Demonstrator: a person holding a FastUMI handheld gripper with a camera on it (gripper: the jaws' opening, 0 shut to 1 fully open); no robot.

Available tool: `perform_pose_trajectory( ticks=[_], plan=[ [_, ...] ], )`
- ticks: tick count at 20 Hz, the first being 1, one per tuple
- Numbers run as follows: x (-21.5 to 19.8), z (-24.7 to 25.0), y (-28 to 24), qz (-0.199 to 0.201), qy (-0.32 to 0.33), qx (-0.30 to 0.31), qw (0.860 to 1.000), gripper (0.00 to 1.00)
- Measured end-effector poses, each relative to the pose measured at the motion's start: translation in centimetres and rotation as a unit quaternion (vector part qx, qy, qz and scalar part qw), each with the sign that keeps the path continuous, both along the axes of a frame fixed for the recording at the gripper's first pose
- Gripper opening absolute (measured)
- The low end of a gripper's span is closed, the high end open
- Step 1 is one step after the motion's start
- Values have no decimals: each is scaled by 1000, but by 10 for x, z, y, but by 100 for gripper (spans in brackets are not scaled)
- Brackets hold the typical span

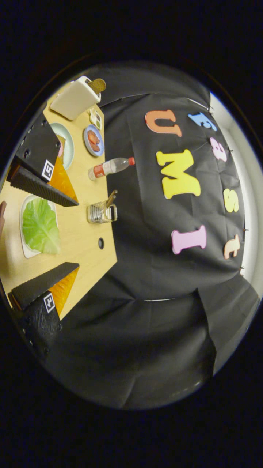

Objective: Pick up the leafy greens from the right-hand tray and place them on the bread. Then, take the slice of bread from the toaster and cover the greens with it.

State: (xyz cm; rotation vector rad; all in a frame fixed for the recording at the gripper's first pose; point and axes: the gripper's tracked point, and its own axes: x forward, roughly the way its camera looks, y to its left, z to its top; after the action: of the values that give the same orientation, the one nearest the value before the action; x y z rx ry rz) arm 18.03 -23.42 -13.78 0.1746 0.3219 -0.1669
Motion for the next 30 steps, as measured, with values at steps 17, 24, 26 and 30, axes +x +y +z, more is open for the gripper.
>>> perform_pose_trajectory(
  ticks=[17,24,26,30],
  plan=[
    [48,-116,-5,15,182,49,982,39],
    [44,-108,-11,-23,181,20,983,0],
    [39,-103,-17,-37,177,14,983,1],
    [23,-72,-19,-60,151,12,987,0]
  ],
)
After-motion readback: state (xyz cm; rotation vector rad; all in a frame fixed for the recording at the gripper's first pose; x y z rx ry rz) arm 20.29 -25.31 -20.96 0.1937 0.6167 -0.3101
